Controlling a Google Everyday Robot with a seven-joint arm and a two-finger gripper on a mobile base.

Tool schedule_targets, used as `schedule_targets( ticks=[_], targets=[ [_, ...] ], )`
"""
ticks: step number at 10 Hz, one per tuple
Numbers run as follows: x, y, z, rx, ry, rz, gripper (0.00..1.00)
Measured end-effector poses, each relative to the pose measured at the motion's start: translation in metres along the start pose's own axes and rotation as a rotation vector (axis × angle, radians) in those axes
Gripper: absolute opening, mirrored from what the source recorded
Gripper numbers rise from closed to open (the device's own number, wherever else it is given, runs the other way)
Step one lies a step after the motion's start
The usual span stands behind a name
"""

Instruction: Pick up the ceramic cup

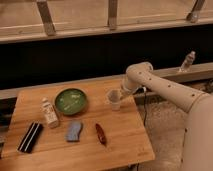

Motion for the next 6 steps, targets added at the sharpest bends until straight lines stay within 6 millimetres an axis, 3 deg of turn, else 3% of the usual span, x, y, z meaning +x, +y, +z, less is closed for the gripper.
schedule_targets(
  ticks=[5,6],
  targets=[
    [-0.043,0.026,-0.093,-0.073,-0.18,-0.056,0.0],
    [-0.042,0.024,-0.095,-0.072,-0.182,-0.053,0.0]
  ],
)
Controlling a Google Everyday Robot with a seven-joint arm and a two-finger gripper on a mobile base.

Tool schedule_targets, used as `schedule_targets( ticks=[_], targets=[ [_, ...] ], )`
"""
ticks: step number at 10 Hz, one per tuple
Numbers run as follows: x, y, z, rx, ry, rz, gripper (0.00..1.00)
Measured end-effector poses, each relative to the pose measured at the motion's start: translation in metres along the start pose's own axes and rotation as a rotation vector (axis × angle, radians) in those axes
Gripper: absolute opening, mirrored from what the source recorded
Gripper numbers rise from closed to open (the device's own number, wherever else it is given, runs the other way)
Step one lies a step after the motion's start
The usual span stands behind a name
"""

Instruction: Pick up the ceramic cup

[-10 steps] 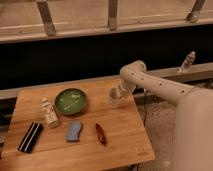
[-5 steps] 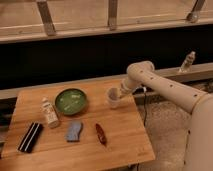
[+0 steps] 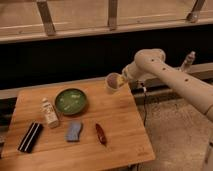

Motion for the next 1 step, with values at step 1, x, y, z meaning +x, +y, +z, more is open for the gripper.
schedule_targets(
  ticks=[1],
  targets=[
    [0.0011,-0.0002,0.002,-0.001,0.003,0.0,0.0]
  ],
)
